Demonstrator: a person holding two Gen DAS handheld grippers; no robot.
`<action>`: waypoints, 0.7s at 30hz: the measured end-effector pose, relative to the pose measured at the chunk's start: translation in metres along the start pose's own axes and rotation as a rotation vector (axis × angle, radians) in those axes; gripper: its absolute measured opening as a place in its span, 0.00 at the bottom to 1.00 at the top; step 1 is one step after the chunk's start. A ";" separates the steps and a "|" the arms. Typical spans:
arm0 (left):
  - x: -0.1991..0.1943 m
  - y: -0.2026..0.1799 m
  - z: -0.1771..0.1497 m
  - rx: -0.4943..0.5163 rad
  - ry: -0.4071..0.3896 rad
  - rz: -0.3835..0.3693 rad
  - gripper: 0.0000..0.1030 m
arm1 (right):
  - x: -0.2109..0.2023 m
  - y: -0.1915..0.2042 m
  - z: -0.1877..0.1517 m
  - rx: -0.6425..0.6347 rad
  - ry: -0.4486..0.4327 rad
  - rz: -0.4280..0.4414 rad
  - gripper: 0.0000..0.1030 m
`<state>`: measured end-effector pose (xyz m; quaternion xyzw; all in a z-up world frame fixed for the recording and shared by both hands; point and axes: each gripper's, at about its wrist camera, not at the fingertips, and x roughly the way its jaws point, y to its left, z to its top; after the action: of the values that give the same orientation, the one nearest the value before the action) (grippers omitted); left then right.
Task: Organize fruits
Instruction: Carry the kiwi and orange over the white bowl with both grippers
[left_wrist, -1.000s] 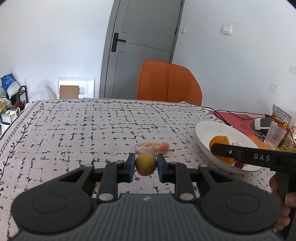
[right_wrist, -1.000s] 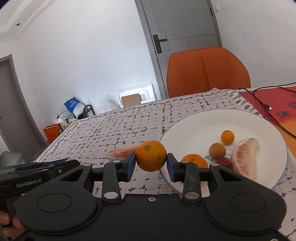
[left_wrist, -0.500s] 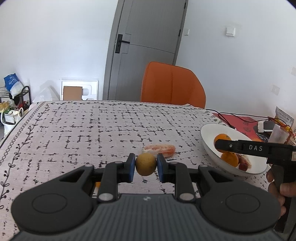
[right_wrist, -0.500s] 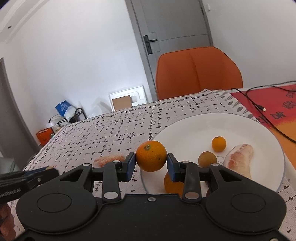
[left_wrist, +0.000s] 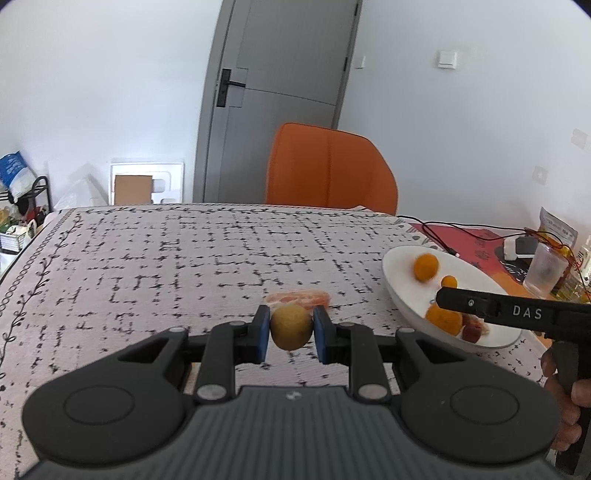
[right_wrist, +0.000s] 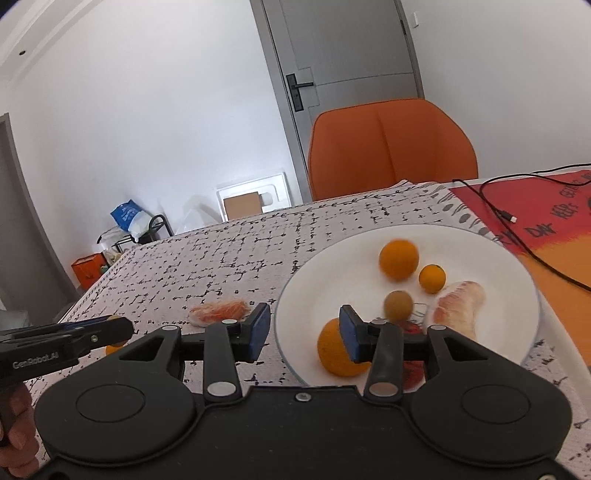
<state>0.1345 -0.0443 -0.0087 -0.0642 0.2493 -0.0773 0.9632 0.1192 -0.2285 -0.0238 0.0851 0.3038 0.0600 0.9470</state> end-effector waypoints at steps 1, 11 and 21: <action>0.001 -0.003 0.001 0.005 0.000 -0.005 0.23 | -0.002 -0.002 0.000 0.003 -0.004 -0.002 0.41; 0.014 -0.036 0.008 0.066 -0.004 -0.055 0.23 | -0.019 -0.028 -0.002 0.043 -0.023 -0.037 0.41; 0.028 -0.064 0.013 0.117 0.008 -0.085 0.23 | -0.037 -0.049 -0.006 0.091 -0.051 -0.042 0.46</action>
<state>0.1576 -0.1108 0.0001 -0.0182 0.2454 -0.1327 0.9601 0.0886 -0.2822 -0.0174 0.1230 0.2837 0.0243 0.9507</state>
